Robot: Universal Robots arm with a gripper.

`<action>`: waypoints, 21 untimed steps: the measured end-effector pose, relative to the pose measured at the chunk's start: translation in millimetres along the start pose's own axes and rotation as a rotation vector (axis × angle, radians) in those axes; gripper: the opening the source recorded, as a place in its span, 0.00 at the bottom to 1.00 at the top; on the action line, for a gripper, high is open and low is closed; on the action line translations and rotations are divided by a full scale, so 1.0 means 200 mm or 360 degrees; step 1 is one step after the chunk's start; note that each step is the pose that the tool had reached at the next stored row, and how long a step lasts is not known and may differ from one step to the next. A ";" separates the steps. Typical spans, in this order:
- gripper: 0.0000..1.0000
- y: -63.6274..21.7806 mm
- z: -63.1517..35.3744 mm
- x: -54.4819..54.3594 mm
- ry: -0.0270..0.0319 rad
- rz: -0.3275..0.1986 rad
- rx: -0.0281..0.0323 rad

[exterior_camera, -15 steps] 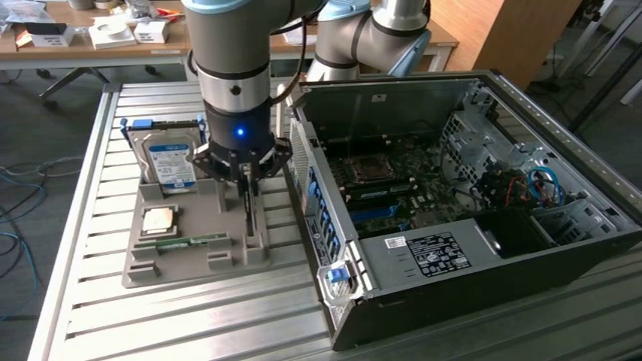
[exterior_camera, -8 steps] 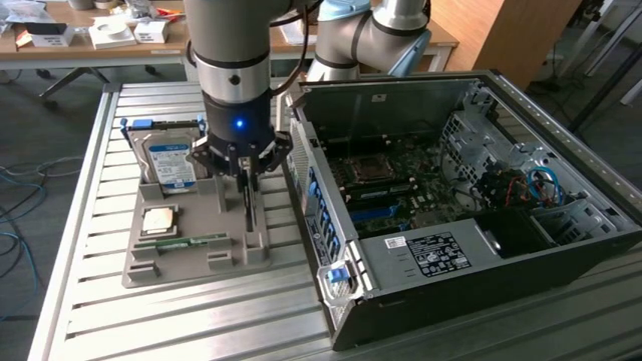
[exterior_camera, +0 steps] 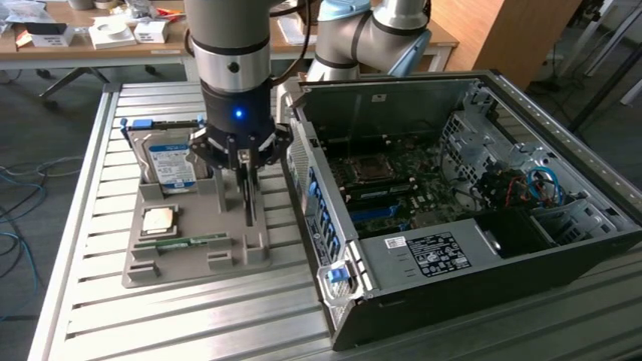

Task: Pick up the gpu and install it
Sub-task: 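Pick up the gpu and move the gpu toward the slot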

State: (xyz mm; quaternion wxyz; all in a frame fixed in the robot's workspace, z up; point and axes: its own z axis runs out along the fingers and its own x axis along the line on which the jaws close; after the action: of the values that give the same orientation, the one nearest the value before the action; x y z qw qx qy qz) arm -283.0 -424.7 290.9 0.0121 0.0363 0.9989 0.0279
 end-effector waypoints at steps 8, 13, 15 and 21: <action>0.26 0.004 -0.065 0.00 0.00001 0.0000 -0.00028; 0.26 0.006 -0.112 0.00 0.00003 0.0000 -0.00047; 0.26 0.008 -0.133 0.00 0.00002 0.0000 -0.00056; 0.26 0.011 -0.196 0.00 0.00004 0.0000 -0.00079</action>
State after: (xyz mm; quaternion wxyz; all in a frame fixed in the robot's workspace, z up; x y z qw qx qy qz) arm -282.9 -424.6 330.2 0.0120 0.0363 0.9988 0.0304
